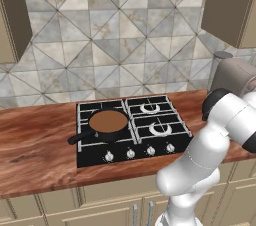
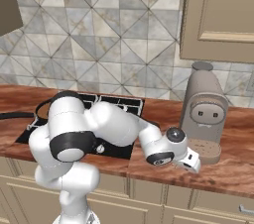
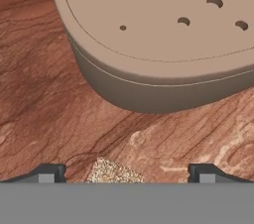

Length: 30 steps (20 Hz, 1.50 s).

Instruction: Pick up the sugar cube(s) and place them in the saucepan with hot chocolate.

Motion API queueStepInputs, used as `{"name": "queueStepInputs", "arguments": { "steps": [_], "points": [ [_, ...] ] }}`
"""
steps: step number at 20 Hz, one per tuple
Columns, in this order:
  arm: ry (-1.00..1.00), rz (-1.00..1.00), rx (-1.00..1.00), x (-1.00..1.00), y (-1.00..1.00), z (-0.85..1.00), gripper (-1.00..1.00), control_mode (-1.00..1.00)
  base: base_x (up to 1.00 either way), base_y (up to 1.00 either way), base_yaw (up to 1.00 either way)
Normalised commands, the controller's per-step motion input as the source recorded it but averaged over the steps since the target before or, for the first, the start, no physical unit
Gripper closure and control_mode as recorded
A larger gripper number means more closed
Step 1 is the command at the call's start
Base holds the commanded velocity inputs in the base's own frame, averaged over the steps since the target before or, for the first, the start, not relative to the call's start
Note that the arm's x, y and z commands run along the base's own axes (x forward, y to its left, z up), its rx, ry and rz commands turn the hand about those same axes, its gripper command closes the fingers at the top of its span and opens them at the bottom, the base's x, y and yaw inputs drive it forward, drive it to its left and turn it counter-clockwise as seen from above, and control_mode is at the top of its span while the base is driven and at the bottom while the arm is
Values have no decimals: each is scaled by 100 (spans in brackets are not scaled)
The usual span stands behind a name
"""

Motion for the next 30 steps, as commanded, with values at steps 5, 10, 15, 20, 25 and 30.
{"name": "queueStepInputs", "arguments": {
  "steps": [5,10,15,20,25,30],
  "points": [
    [0,0,0,-5,3,0,100,-100,0,0,0],
    [0,0,0,-1,5,0,100,-100,0,0,0],
    [0,0,0,0,4,0,100,-100,0,0,0],
    [-1,0,0,-6,0,6,100,-100,0,0,0],
    [-3,0,0,-18,0,45,100,-100,0,0,0],
    [-3,0,0,-9,9,59,100,-100,0,0,0]
  ]
}}
